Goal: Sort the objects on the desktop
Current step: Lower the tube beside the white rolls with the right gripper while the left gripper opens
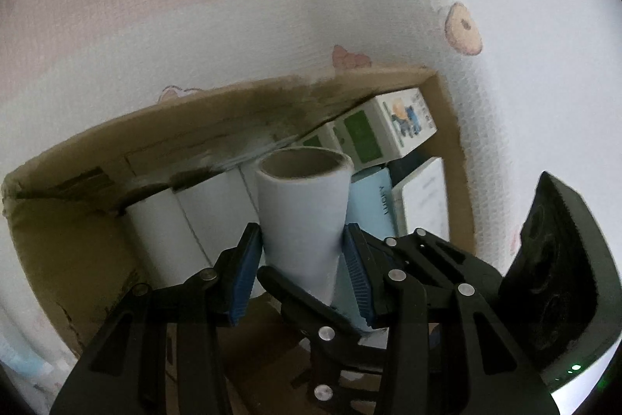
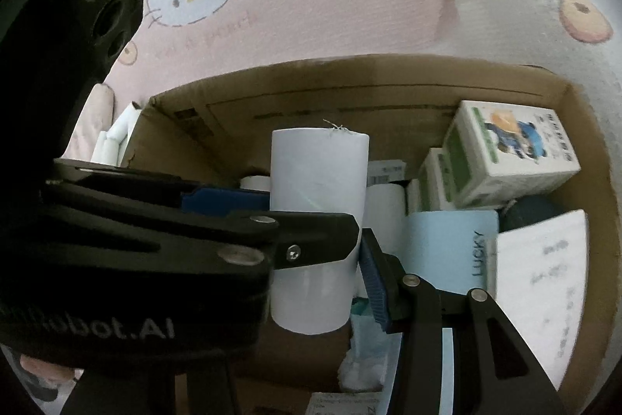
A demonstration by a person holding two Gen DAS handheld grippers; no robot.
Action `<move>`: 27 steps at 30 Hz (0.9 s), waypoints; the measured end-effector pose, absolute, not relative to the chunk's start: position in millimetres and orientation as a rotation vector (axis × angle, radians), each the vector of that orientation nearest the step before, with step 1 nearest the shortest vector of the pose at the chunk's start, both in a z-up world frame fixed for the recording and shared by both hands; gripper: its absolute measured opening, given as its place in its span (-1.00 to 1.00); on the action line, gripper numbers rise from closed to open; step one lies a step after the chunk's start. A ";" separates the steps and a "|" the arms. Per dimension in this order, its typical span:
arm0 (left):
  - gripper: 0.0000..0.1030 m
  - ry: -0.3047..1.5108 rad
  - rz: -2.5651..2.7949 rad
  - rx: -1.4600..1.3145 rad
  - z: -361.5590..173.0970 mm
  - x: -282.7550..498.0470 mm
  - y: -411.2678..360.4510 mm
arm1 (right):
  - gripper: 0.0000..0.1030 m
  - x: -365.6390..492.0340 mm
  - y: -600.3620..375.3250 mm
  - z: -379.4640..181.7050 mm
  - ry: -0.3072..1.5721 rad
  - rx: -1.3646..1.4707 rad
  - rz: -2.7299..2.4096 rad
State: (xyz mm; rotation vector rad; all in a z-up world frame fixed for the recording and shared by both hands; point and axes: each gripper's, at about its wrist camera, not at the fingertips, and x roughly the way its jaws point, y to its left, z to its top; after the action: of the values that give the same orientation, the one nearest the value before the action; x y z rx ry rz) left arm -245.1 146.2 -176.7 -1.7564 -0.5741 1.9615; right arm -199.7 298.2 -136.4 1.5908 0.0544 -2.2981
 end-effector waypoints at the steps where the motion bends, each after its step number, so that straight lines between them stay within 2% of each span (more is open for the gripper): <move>1: -0.09 -0.582 1.958 -1.758 -177.0 -245.6 147.2 | -0.16 -200.2 299.6 -136.2 0.055 1.600 -2.297; 7: -0.10 -0.565 2.022 -1.731 -166.5 -250.9 141.2 | -0.16 -203.8 310.7 -147.7 0.081 1.707 -2.303; 9: -0.24 -0.555 2.038 -1.711 -162.3 -251.4 136.9 | -0.16 -201.9 310.9 -150.8 0.085 1.718 -2.289; 12: -0.58 -0.566 2.046 -1.691 -160.0 -252.2 129.4 | -0.16 -201.7 304.7 -152.5 0.167 1.744 -2.282; 15: -0.66 -0.617 2.047 -1.685 -161.6 -253.8 117.4 | -0.16 -201.4 296.5 -154.8 0.248 1.760 -2.244; 16: -0.76 -0.642 2.040 -1.674 -161.6 -254.3 113.2 | -0.16 -201.8 294.5 -157.0 0.276 1.777 -2.233; 19: -0.76 -0.664 2.026 -1.648 -160.3 -255.7 107.9 | -0.16 -203.3 289.9 -160.6 0.328 1.818 -2.221; 25: -0.75 -0.550 2.054 -1.626 -150.3 -254.2 105.1 | -0.16 -205.8 283.5 -156.4 0.434 1.773 -2.283; 27: -0.72 -0.553 2.039 -1.631 -148.8 -252.3 100.2 | -0.16 -206.8 284.8 -153.4 0.411 1.767 -2.281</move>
State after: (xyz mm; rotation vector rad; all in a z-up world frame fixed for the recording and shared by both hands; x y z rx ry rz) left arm -252.3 100.2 -148.8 -1.6312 -0.5535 2.0390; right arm -206.8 284.8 -153.4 1.7675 0.4114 -2.2806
